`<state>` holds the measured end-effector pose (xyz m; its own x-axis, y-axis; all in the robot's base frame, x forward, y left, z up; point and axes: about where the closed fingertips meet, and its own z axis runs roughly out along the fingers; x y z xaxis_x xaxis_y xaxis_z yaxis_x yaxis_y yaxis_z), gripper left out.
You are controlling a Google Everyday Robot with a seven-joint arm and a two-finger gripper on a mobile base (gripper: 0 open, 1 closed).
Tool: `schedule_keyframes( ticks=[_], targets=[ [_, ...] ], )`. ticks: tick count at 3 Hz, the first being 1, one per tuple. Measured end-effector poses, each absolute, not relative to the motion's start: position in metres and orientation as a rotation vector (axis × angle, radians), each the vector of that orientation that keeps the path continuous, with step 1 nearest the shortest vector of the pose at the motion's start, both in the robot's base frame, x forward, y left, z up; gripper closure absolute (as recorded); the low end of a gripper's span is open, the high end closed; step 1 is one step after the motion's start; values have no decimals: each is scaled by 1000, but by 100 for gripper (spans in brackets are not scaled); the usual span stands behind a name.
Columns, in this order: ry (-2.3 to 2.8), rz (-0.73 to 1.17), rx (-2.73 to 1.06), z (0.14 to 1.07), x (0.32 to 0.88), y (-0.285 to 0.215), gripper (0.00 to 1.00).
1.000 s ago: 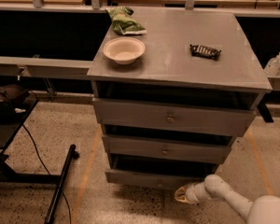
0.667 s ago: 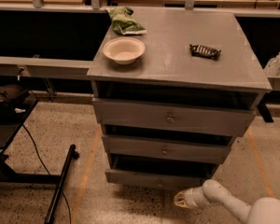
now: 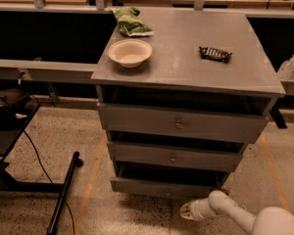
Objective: Close bottom drawer
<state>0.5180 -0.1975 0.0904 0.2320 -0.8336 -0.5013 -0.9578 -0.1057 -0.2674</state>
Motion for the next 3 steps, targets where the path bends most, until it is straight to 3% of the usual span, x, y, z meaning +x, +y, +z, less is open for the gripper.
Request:
schedule_keyframes(
  ticks=[3],
  targets=[
    [1561,251,-2000,82,570,-172,100]
  ],
)
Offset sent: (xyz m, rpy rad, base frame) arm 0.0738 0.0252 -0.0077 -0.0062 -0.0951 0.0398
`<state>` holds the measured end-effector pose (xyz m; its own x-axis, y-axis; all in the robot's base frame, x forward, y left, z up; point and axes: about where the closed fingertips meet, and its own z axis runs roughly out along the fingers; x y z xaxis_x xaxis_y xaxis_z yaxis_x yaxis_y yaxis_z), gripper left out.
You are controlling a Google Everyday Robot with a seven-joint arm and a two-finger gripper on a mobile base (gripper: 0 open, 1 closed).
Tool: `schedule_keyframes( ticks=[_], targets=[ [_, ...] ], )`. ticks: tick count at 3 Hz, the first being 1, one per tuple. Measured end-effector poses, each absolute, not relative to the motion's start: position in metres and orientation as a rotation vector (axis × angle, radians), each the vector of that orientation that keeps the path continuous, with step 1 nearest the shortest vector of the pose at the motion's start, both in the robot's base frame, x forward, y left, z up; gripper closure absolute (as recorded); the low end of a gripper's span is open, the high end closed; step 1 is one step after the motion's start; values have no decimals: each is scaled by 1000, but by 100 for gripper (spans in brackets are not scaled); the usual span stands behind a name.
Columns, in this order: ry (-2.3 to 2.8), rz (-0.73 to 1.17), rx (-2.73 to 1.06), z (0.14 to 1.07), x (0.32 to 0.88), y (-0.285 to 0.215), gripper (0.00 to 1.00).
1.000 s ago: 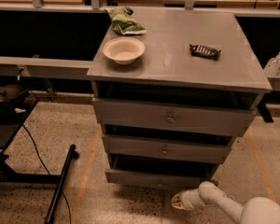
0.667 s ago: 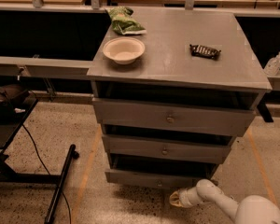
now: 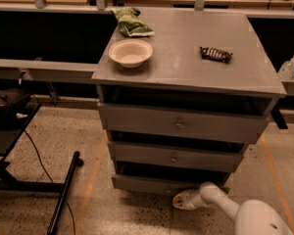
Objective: Close bottom drawer
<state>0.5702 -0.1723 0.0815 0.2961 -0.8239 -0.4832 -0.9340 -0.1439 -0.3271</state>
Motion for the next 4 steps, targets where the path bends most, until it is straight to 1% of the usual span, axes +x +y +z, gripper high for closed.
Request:
schedule_keyframes(
  ticks=[2,4],
  targets=[
    [1563,205,-1985,85,577,-190,100],
    [1580,252,-2022,77,542,-198,100]
  ],
)
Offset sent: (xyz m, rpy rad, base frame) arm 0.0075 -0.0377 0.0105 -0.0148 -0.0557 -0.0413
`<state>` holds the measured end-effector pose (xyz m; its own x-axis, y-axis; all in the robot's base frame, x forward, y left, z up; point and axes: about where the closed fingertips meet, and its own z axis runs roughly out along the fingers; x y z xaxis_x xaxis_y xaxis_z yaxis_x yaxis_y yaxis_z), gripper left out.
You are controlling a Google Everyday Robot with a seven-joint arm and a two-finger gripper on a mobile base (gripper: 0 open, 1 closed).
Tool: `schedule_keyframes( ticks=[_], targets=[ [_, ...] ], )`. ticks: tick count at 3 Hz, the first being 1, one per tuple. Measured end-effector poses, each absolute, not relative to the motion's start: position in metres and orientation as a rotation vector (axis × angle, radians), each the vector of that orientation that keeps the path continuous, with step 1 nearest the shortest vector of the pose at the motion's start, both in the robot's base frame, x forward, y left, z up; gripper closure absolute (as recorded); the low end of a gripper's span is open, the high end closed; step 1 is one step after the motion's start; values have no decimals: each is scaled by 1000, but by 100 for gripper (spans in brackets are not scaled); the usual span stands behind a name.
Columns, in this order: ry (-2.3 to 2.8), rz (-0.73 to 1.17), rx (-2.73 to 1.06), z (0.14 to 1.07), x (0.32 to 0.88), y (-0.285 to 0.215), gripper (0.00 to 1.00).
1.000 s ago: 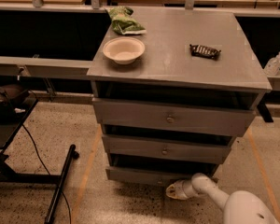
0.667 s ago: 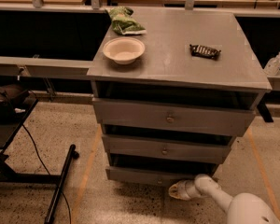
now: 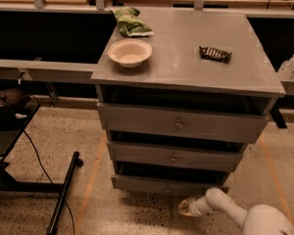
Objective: Close bottom drawer
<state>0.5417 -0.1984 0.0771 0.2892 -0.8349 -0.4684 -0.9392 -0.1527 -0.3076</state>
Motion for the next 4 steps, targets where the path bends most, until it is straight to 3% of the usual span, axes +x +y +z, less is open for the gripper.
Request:
schedule_keyframes(
  ticks=[4],
  targets=[
    [1499,226,-2041,76,589,-168,100]
  ],
)
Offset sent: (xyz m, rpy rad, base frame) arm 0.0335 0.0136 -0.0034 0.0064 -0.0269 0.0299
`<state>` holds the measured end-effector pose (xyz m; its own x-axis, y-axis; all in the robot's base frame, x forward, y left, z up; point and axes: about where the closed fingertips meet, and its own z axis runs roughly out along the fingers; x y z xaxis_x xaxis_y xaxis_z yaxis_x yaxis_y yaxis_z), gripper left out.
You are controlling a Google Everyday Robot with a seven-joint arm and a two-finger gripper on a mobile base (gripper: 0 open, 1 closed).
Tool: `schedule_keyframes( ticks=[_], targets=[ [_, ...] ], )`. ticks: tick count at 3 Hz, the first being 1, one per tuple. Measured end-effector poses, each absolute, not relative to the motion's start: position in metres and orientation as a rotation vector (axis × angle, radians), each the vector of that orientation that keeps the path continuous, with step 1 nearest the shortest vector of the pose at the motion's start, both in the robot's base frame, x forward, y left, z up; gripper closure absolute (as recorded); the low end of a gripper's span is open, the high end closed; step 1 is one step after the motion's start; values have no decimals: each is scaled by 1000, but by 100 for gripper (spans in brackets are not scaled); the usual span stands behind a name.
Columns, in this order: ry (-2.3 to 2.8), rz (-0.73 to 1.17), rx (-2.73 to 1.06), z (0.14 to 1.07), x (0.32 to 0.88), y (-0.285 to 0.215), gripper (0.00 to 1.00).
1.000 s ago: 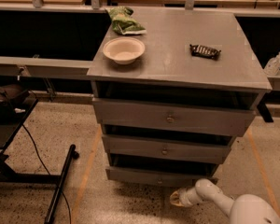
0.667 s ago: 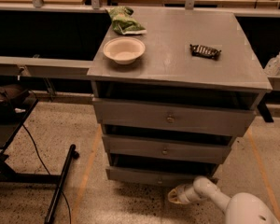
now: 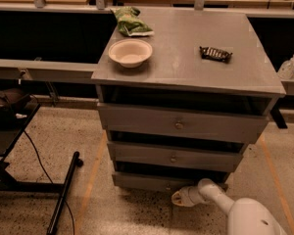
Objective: Close bottom drawer
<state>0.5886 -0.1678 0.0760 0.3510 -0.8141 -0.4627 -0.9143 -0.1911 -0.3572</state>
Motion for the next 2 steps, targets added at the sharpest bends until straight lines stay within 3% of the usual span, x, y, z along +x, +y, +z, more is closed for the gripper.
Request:
schedule_keyframes(
  ticks=[2],
  targets=[
    [1492,175,-2043,82,598,-181,100]
  ],
)
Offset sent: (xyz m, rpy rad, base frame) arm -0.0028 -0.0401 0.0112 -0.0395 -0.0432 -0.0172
